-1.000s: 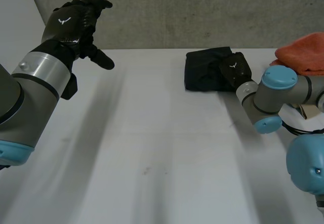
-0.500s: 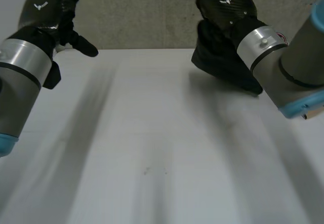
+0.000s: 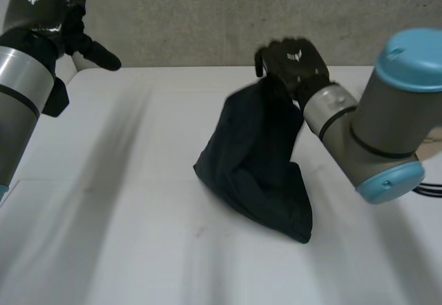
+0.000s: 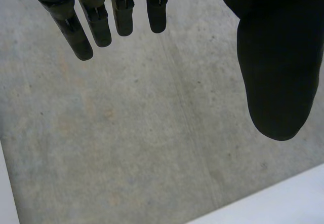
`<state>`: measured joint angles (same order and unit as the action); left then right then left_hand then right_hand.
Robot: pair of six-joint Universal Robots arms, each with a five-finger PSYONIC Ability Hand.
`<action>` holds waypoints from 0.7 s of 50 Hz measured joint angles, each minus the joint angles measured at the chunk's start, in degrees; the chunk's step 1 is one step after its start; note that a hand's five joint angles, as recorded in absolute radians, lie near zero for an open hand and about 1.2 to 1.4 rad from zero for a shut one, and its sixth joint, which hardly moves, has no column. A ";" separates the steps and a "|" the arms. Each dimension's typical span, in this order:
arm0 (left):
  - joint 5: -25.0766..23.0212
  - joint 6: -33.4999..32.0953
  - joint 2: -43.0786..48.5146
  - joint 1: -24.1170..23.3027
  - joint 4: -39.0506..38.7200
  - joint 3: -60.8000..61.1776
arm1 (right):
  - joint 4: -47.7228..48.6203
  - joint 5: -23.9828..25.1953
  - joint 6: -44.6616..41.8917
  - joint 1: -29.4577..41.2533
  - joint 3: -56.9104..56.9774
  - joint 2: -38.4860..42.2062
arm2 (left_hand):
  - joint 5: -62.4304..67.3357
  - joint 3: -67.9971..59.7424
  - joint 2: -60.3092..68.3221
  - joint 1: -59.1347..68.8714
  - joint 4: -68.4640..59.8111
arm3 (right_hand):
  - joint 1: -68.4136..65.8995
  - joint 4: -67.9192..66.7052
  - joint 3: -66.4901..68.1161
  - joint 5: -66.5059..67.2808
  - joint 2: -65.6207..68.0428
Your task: Fold the laundry.
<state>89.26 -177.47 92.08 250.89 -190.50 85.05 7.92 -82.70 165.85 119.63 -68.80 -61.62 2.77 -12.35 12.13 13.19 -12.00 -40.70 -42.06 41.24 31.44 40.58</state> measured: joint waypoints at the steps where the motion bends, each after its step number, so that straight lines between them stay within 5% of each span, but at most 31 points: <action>1: 0.00 -0.02 0.11 -0.08 0.03 0.29 | -0.86 -1.10 -2.08 -0.06 0.12 0.82 | 0.00 0.00 0.00 0.00 0.00 | 4.54 5.52 -4.65 -4.67 -4.55; 4: -0.03 -0.08 0.61 -0.55 0.16 1.78 | -4.49 -5.32 -10.51 -0.14 -0.27 3.30 | 0.00 0.00 0.00 0.00 0.00 | 25.43 26.18 -25.30 -25.99 -25.40; 10: -0.10 -0.23 1.95 -2.79 0.27 5.70 | -7.78 -8.08 -15.56 -1.32 -5.20 0.49 | 0.00 0.00 0.00 0.00 0.00 | 27.66 30.03 -28.98 -28.77 -28.35; 21: -2.08 -7.82 15.18 -14.67 -0.83 6.96 | -7.79 1.59 -8.04 -10.02 -22.09 -20.47 | 0.00 0.00 0.00 0.00 0.00 | 27.66 30.03 -28.98 -28.77 -28.35; 27: -3.94 -15.96 26.84 -20.06 -1.75 1.21 | -7.19 3.66 -8.63 -14.87 -27.83 -23.08 | 2.72 -2.87 2.98 2.46 -3.02 | 27.66 30.03 -28.98 -28.77 -28.35; 29: -3.89 -17.47 29.84 -20.78 -1.88 -0.92 | -6.72 3.94 -9.01 -16.31 -29.03 -23.06 | 12.54 -13.07 13.47 13.62 -13.66 | 27.66 30.03 -28.98 -28.77 -28.35; 31: -3.53 -18.37 32.04 -21.10 -1.87 -2.89 | -6.07 4.28 -9.37 -17.68 -30.12 -22.93 | 33.31 -36.68 37.40 38.88 -36.27 | 27.66 30.03 -28.98 -28.77 -28.35; 35: -2.01 -18.92 33.10 -20.97 -2.07 -5.50 | -4.93 4.84 -9.79 -19.43 -31.37 -22.65 | 50.53 -53.09 54.87 50.97 -55.45 | 27.66 30.03 -28.98 -28.77 -28.35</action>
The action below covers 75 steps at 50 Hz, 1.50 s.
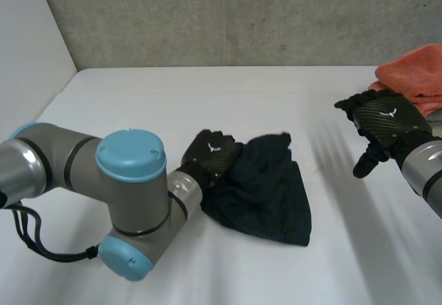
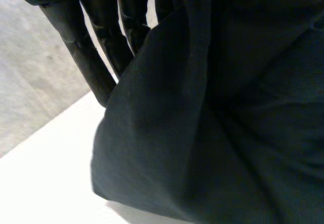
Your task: Fold the laundry.
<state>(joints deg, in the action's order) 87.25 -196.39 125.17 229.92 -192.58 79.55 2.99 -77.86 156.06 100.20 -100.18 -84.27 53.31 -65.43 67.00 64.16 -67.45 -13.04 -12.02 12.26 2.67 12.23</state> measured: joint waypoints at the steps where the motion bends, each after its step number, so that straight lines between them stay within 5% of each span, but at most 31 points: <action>1: 0.73 0.00 -0.71 0.22 -0.26 -0.56 | 0.18 0.10 -0.04 -0.22 -0.13 0.04 | 0.00 0.00 0.00 0.00 0.00 | 0.00 0.00 0.00 0.00 0.00; 13: 6.26 0.22 -18.29 3.89 -10.27 -4.88 | 0.57 0.13 0.08 -0.14 1.95 -0.16 | 0.07 -1.66 1.22 0.01 -1.13 | 0.00 0.00 0.00 0.00 0.00; 25: -2.10 0.23 -11.58 -3.33 -11.44 -3.13 | 0.50 -0.45 0.30 -0.30 2.43 -0.11 | 1.54 -2.61 1.37 -0.05 -1.77 | 0.00 0.00 0.00 0.00 0.00; 27: -4.62 0.05 -8.08 -6.33 -10.03 -1.64 | 0.52 -0.46 0.29 -0.72 2.28 -0.03 | -5.47 7.10 -8.66 -8.05 8.77 | 0.00 0.00 0.00 0.00 0.00; 30: -6.54 -0.37 -5.87 -8.51 -7.83 0.32 | 0.53 -0.43 0.21 -1.47 2.12 0.04 | -36.54 37.88 -39.95 -41.69 39.37 | 0.00 0.00 0.00 0.00 0.00; 37: -7.39 -1.83 -8.39 -9.47 -3.60 3.75 | 0.53 -0.02 0.05 -2.90 2.08 0.14 | -48.39 49.67 -51.10 -46.93 51.82 | 0.00 0.00 0.00 0.00 0.00; 52: -6.47 -0.24 -23.33 2.87 0.05 9.63 | -0.27 1.00 0.03 -1.38 4.26 -0.05 | -48.38 49.82 -51.32 -46.93 51.93 | 0.00 0.00 0.00 0.00 0.00; 75: -6.93 -7.61 -1.30 10.19 5.52 4.80 | -2.32 0.88 -6.27 2.01 1.83 1.60 | -34.80 37.15 -38.82 -35.76 39.03 | 0.00 0.00 0.00 0.00 0.00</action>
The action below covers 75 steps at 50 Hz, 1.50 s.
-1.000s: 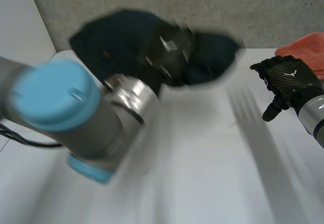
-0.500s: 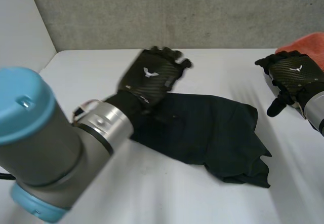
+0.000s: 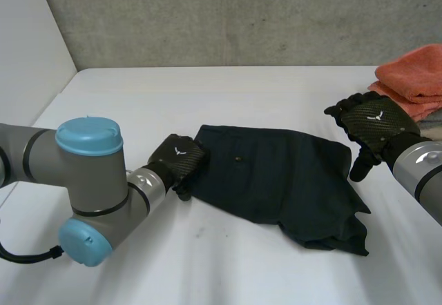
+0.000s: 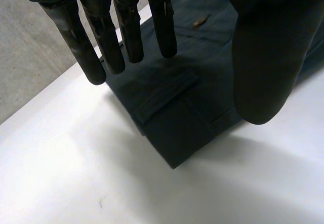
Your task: Fold the laundry.
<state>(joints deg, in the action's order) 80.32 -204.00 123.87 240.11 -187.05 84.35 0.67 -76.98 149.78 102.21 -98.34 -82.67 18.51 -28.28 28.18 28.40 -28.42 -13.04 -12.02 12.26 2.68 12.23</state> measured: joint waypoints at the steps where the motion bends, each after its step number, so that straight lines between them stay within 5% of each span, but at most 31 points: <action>1: 0.01 -0.17 0.60 0.11 -0.02 -0.42 | 0.07 0.00 0.01 -0.04 -0.16 0.01 | 1.55 -1.54 1.79 1.69 -1.61 | 0.00 0.00 0.00 0.00 0.00; 12: 0.21 -0.28 4.10 0.82 -2.43 -3.99 | 0.56 0.06 0.13 -0.16 -0.93 0.06 | 37.33 -39.03 39.35 32.47 -39.25 | 0.00 0.00 0.00 0.00 0.00; 23: 3.70 -0.42 4.41 4.61 -6.06 -9.69 | 0.51 0.08 0.29 0.34 -0.70 -0.16 | 37.94 -39.78 39.92 32.85 -40.15 | 0.00 0.00 0.00 0.00 0.00; 32: 6.02 4.37 -7.88 6.20 -14.91 -15.74 | 0.76 -2.01 1.37 0.64 1.14 -0.89 | 37.95 -39.78 39.92 34.06 -40.16 | 0.00 0.00 0.00 0.00 0.00; 41: -8.03 17.05 -9.05 -1.10 -18.51 -15.90 | 1.32 -6.26 3.27 0.11 2.31 -1.02 | 37.94 -40.37 39.92 34.96 -40.17 | 0.00 0.00 0.00 0.00 0.00; 50: -17.41 19.57 -0.61 -12.60 -17.04 -9.11 | 1.49 -6.54 3.26 -0.59 1.07 -1.19 | 37.84 -39.99 39.64 34.93 -39.80 | 0.00 0.00 0.00 0.00 0.00; 58: -17.68 18.96 -0.29 -17.75 -16.81 -4.37 | 1.85 -5.71 2.34 -4.12 1.68 -1.20 | 0.72 -1.68 1.23 0.22 -1.06 | 0.00 0.00 0.00 0.00 0.00; 64: -17.08 18.90 -6.25 -16.49 -15.92 -1.80 | 0.99 -4.08 0.40 -4.82 5.86 0.27 | -4.71 3.28 -3.45 -3.19 4.35 | 0.00 0.00 0.00 0.00 0.00; 75: -12.04 18.99 -15.20 -1.07 -10.29 -3.04 | -15.29 -1.53 5.00 2.03 24.92 14.82 | -4.04 3.18 -3.34 -3.18 4.17 | -0.21 -1.49 1.18 1.12 0.25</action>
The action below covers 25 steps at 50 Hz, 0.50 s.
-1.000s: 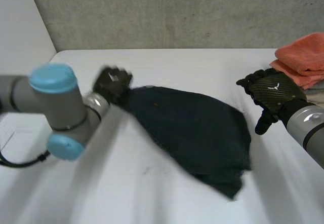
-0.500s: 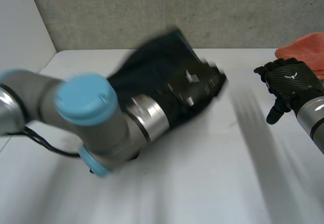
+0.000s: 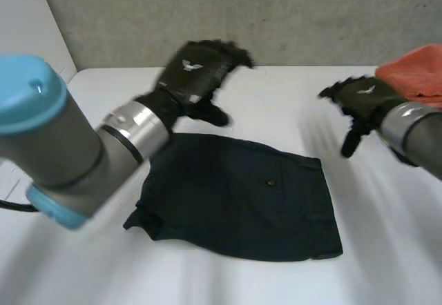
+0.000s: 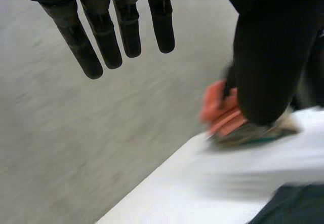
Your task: Fold the laundry.
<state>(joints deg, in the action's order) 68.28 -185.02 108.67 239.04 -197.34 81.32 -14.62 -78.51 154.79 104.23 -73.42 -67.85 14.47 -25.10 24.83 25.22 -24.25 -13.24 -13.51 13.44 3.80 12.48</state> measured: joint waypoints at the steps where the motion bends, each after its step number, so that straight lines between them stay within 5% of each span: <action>1: 0.59 -0.13 0.75 1.14 1.14 -0.91 | -0.95 0.08 0.67 0.60 1.04 1.19 | 0.00 0.00 0.00 0.00 0.00 | -0.22 -0.64 0.65 0.52 0.69; 12: 4.49 -11.60 21.15 8.96 20.77 -17.78 | -2.72 0.19 8.10 3.98 8.03 15.31 | 0.00 0.03 0.00 0.00 0.00 | -6.79 -6.71 6.74 6.97 6.51; 25: 9.24 -20.00 30.77 9.09 23.08 -23.62 | 2.54 1.57 10.32 4.44 12.66 24.60 | 11.33 -11.27 11.60 12.42 -12.33 | -26.52 -25.60 25.76 23.07 27.29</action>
<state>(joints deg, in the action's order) 77.52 -205.02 139.45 248.13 -174.26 57.69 -12.08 -76.94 165.11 108.67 -60.76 -43.25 25.79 -36.37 36.43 37.65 -36.58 -39.77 -39.11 39.20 26.87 39.77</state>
